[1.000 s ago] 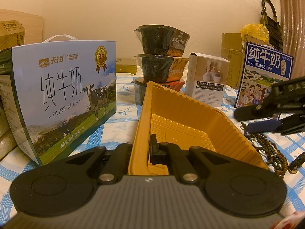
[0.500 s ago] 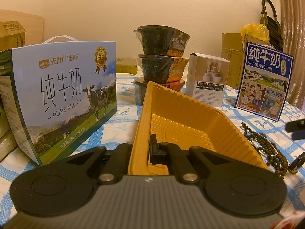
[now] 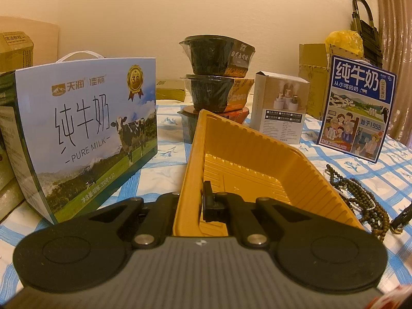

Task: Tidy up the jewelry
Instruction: 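Move the right tool back to the wristwatch beside the beads, then grasp the wristwatch by its strap with the right tool and lift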

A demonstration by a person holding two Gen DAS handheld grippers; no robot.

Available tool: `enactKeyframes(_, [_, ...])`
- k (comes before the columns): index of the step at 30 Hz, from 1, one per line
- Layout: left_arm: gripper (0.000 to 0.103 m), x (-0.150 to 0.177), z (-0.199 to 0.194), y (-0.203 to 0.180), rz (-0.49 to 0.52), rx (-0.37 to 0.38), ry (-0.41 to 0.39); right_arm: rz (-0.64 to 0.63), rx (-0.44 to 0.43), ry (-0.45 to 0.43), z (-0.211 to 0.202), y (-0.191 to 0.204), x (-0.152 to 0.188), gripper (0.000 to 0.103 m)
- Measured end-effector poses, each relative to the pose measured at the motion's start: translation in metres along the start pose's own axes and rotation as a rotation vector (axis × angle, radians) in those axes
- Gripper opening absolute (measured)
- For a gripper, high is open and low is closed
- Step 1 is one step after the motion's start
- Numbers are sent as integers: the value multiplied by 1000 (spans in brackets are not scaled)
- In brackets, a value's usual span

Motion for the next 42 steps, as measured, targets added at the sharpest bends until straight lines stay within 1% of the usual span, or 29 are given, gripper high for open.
enactKeyframes(3, [3,0,0,0,1,0,0,-45,31,30,5,-2,12,89])
enactKeyframes(5, [3,0,0,0,3,-2,0,-65,26,39,10,1,16,89])
enactKeyframes(11, [3,1,1,0,8,-2,1,-154,26,21,28,17,18,89])
enactKeyframes(16, [3,1,2,1,6,-2,2,-158,42,32,41,20,19,89])
enactKeyframes(18, [3,1,2,1,7,-1,3,-158,45,31,42,21,19,83])
enactKeyframes(19, [3,1,3,2,8,0,3,-158,44,35,43,21,20,76])
enactKeyframes(20, [3,1,2,1,7,-1,3,-159,54,39,44,20,19,72])
enactKeyframes(27, [3,0,2,1,6,-2,3,-184,64,27,41,22,18,65])
enactKeyframes(32, [3,0,2,1,8,-2,2,-188,58,13,38,24,15,58])
enactKeyframes(39, [3,0,2,0,8,-2,2,-193,54,11,36,25,12,54])
enactKeyframes(42, [3,0,2,1,9,-2,2,-195,51,5,35,25,12,50])
Point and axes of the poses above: each gripper's, at about its wrist camera, not at the fingertips, and z roughly the way its jaws point, y to its left, x to its underside, the point moved 5 cm from there along z, roughly the way its jaws point, and after that the axes turned 3 degrees about y, right-handed, at the moved point
